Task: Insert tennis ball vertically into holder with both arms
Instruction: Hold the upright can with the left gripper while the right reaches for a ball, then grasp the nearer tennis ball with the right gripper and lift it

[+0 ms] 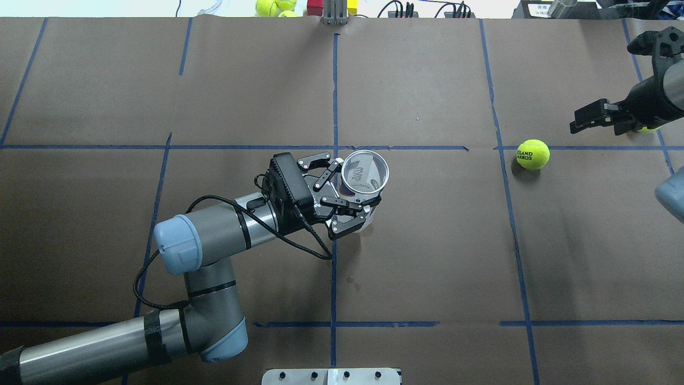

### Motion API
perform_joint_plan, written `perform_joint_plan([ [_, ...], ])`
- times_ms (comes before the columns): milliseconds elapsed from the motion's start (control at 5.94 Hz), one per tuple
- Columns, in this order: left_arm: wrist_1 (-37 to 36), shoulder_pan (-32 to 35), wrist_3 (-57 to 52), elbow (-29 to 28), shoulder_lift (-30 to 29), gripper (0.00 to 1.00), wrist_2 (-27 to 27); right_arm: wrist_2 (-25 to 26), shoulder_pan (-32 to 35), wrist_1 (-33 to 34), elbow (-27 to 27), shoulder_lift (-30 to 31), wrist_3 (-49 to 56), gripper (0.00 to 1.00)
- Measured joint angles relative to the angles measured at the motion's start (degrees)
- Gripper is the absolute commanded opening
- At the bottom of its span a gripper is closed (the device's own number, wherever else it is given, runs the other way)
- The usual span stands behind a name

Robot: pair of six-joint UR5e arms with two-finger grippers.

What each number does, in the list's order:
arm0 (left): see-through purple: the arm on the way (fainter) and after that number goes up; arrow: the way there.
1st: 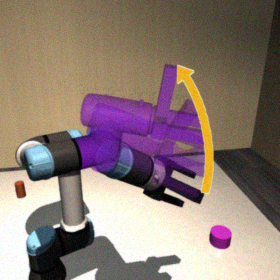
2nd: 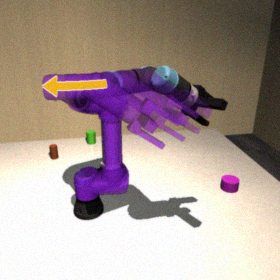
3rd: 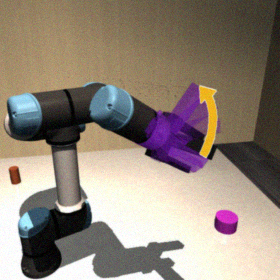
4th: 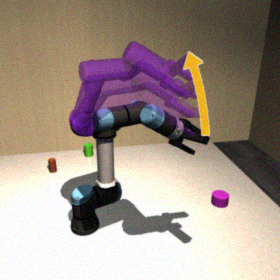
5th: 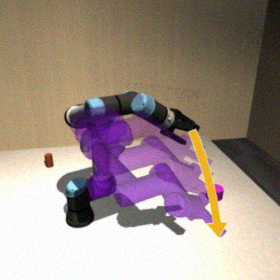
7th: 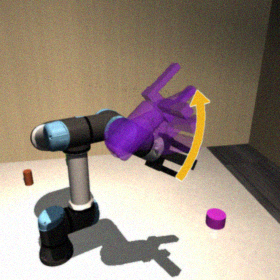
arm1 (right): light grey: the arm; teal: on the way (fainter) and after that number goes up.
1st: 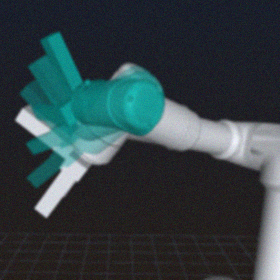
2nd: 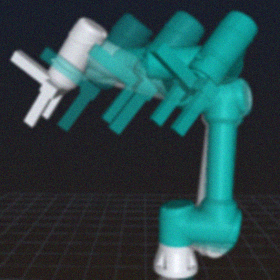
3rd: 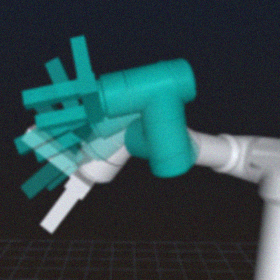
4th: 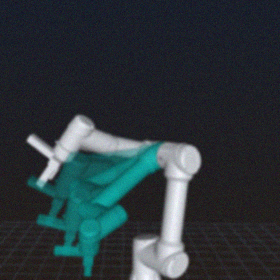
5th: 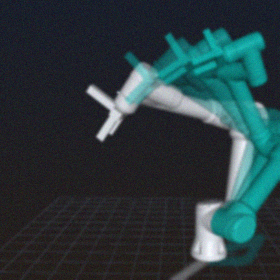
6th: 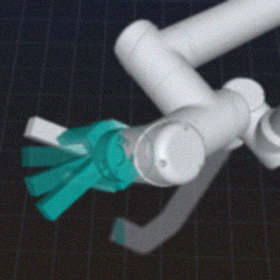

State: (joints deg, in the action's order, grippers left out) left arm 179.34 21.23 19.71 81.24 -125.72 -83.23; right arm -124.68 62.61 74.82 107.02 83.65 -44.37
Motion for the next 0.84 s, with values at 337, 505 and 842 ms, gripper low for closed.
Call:
perform_joint_plan([
  [337,1.6,-0.1,1.0,-1.4,1.9,0.75,-0.2,2.4,-2.2,0.0,-1.0,-1.4,-1.4,0.99],
  [505,2.0,-0.1,1.1,-1.5,2.3,0.75,-0.3,2.6,-2.5,0.0,-1.7,-1.5,-1.5,0.99],
  [842,2.7,-0.2,1.2,-1.5,2.5,0.75,-0.3,2.7,-3.5,-0.1,-4.2,-1.7,-1.5,0.99],
])
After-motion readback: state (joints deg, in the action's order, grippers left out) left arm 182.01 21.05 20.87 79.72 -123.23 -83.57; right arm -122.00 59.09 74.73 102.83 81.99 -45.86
